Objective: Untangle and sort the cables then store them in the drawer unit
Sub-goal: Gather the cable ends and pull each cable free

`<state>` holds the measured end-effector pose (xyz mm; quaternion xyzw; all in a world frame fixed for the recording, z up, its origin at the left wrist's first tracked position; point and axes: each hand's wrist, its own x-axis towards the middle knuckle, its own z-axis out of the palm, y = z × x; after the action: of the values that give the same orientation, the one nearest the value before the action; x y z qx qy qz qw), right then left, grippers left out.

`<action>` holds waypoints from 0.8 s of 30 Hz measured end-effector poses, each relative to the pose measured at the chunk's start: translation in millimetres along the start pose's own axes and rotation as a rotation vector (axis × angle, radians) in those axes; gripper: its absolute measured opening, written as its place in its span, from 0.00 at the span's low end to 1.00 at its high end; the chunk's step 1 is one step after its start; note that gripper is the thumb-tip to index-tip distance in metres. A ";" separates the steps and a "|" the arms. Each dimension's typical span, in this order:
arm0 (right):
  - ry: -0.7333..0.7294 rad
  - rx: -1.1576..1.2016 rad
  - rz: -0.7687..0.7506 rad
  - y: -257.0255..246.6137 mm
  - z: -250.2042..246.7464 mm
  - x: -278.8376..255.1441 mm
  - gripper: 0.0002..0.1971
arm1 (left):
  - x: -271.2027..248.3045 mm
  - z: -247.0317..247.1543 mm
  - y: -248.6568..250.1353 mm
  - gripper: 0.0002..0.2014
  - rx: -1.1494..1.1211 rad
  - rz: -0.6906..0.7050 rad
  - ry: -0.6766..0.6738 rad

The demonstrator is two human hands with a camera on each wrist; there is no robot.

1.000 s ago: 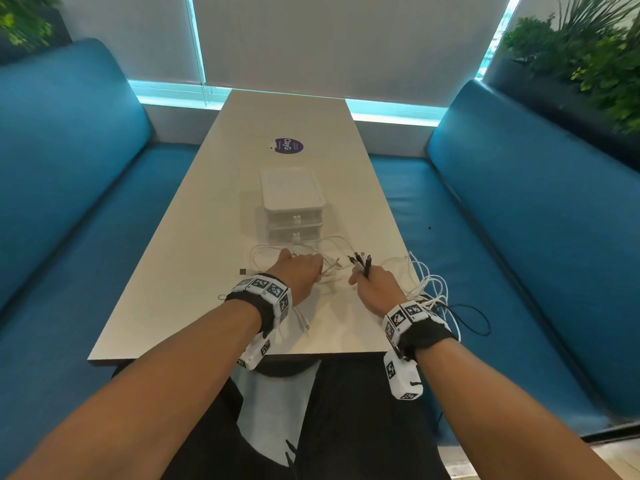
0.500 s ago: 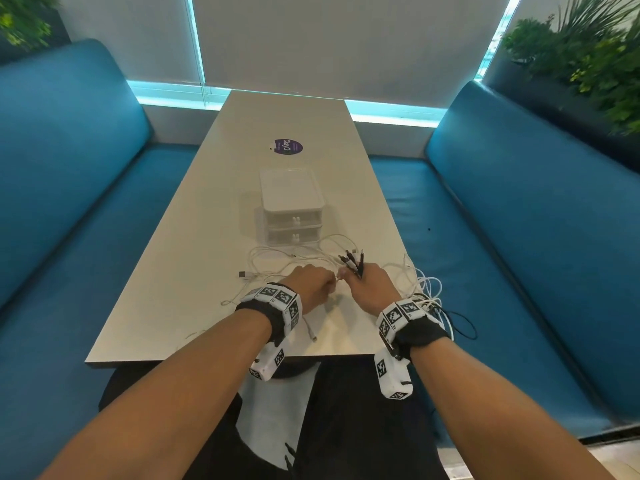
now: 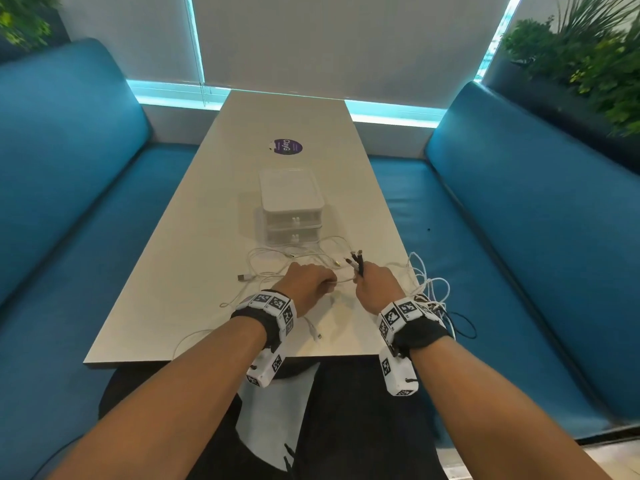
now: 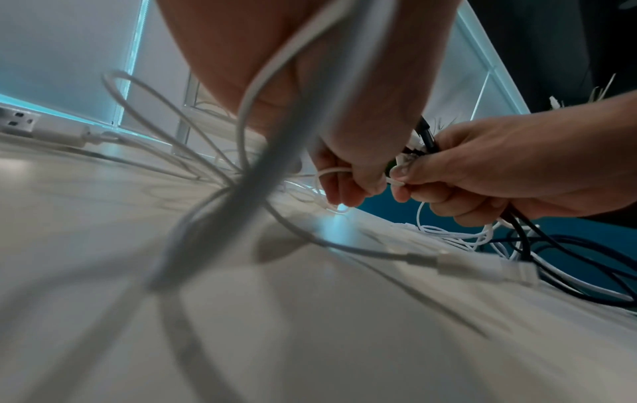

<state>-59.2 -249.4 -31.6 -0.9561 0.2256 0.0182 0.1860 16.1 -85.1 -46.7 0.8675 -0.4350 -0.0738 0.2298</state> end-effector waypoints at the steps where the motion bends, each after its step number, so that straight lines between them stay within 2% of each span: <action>1: 0.008 -0.012 0.022 4.5 -1.6 1.2 0.12 | -1.2 -0.2 -1.7 0.08 0.024 0.008 0.003; 5: 0.029 -0.070 0.074 18.2 -7.2 3.5 0.13 | -4.4 1.1 -7.1 0.10 -0.058 0.028 -0.018; 8: 0.051 -0.023 0.110 20.2 -12.3 4.7 0.13 | -4.8 -0.4 -4.0 0.12 -0.113 0.000 -0.051; 12: 0.080 0.087 0.177 33.6 -26.4 3.1 0.12 | -12.3 -9.8 -14.4 0.11 -0.042 -0.062 -0.066; 17: 0.081 0.345 0.007 12.3 -25.9 -10.8 0.14 | -14.1 -11.9 -12.1 0.09 0.064 -0.098 -0.187; 20: -0.025 0.409 -0.097 -6.8 -14.0 -12.9 0.14 | -9.9 -12.2 -1.9 0.09 0.119 -0.084 -0.232; 24: -0.091 0.560 -0.138 -12.5 -3.1 -11.5 0.22 | -8.5 -20.5 10.1 0.10 0.227 -0.095 -0.309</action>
<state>-64.2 -235.2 -23.0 -0.8788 0.1477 -0.0144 0.4536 10.4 -76.8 -24.5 0.8857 -0.4293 -0.1672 0.0574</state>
